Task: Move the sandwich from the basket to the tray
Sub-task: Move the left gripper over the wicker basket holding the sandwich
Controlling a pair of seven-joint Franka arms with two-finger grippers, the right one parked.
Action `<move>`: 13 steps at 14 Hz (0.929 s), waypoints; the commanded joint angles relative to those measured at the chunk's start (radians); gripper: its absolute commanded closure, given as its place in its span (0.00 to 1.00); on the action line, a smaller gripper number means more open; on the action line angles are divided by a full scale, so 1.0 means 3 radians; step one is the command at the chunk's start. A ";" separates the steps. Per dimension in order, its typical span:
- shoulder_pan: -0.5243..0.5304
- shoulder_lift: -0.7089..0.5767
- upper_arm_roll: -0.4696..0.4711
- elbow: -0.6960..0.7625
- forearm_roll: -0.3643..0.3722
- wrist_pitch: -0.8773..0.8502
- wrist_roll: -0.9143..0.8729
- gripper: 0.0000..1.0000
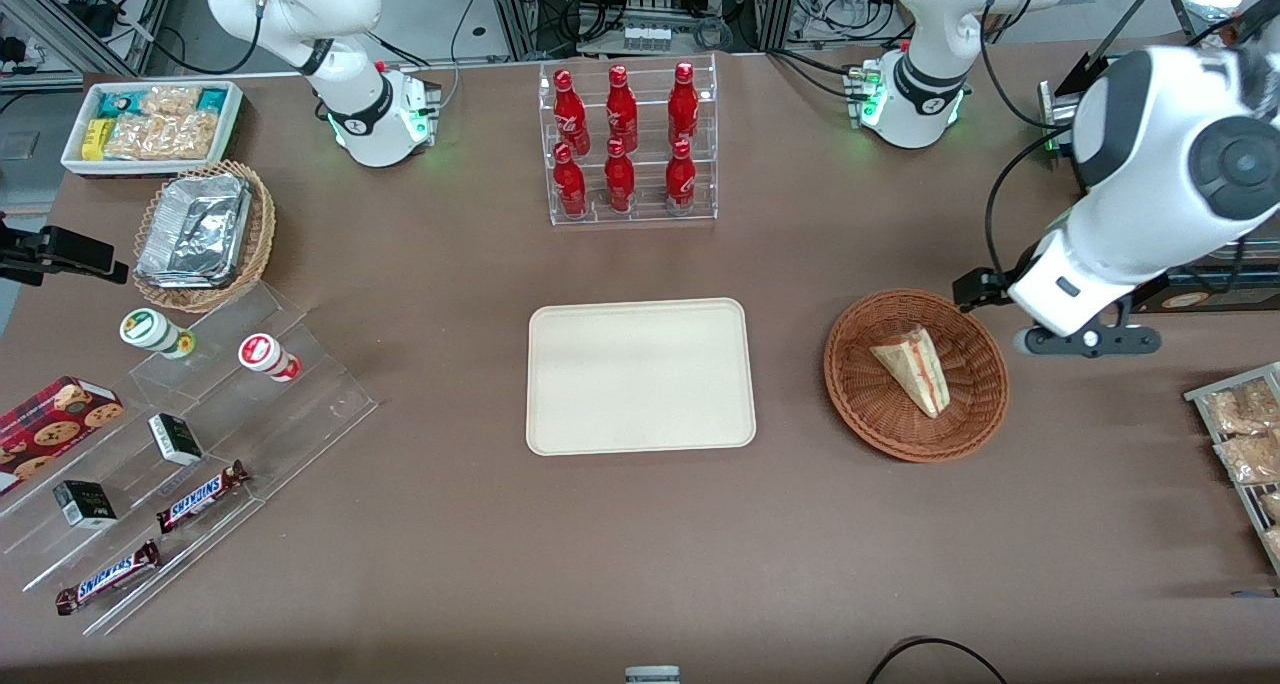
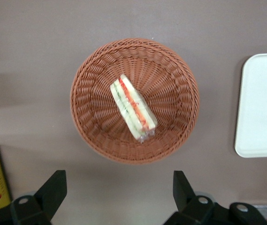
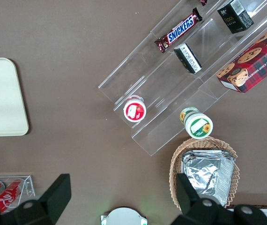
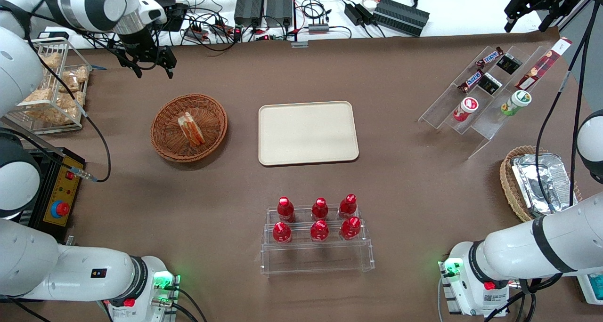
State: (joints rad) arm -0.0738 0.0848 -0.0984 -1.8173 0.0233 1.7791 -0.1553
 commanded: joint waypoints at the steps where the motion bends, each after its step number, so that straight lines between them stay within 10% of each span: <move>1: -0.0015 -0.0154 0.0011 -0.0460 -0.0022 0.0429 -0.0106 0.00; 13: -0.0091 -0.0109 0.0011 -0.1428 -0.0016 0.1877 -0.1659 0.00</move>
State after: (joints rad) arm -0.0858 0.0735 -0.0995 -2.2042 0.0220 2.2931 -0.5536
